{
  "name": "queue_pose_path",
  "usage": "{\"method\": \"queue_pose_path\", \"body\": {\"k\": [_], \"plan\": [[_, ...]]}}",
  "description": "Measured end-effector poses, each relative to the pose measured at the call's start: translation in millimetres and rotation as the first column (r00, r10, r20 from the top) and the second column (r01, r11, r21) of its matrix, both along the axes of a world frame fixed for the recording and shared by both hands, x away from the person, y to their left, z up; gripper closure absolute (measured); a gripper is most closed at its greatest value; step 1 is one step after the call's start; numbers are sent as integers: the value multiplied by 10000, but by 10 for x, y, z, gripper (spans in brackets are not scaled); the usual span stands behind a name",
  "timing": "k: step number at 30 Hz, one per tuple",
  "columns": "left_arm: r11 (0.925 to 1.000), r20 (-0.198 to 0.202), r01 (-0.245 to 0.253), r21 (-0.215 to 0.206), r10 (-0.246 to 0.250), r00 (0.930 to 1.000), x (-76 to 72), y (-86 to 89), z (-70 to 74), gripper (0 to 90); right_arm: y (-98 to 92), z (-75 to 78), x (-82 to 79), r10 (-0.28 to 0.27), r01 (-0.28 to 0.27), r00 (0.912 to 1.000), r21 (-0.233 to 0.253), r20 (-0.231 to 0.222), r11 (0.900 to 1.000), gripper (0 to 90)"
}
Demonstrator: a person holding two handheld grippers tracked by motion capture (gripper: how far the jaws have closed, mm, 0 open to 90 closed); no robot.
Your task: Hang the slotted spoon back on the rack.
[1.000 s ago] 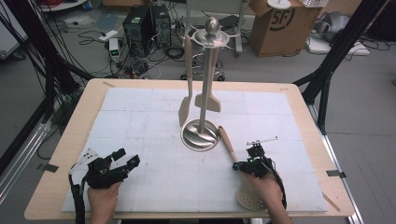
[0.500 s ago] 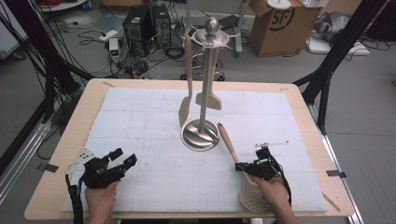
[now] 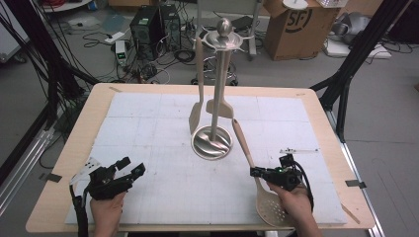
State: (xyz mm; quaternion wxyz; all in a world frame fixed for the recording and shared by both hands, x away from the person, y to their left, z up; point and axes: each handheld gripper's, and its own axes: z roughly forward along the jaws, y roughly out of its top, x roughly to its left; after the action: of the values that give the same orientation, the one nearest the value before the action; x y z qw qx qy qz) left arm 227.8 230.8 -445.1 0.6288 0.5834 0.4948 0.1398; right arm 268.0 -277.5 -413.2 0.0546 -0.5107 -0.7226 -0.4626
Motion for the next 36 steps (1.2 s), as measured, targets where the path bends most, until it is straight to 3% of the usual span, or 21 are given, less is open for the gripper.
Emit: {"method": "queue_pose_path", "body": {"k": [8, 16, 23, 31, 36], "plan": [[10000, -9, -23, -35, 23, 10000, -1, 2, 0, 187, 43, 288, -59, -197, 96, 9937, 915, 1101, 9958, 791], [10000, -7, -7, -33, 7, 10000, 1, -2, 1, 188, 151, 544, -149, -287, -51, 9712, 1416, 2363, 9899, 790], [10000, -22, 8, -23, -8, 10000, 2, 0, 0, 188, 182, 758, -177, -580, -121, 9349, 1946, 3502, 9808, 790], [10000, -6, 20, -21, -20, 10000, 5, 4, 0, 188, 254, 954, -182, -719, -472, 8831, 2403, 4637, 9695, 790], [10000, 34, -10, -44, 10, 10000, 7, 11, 3, 188, 324, 1059, -160, -836, -553, 8627, 2574, 4988, 9647, 790]]}}
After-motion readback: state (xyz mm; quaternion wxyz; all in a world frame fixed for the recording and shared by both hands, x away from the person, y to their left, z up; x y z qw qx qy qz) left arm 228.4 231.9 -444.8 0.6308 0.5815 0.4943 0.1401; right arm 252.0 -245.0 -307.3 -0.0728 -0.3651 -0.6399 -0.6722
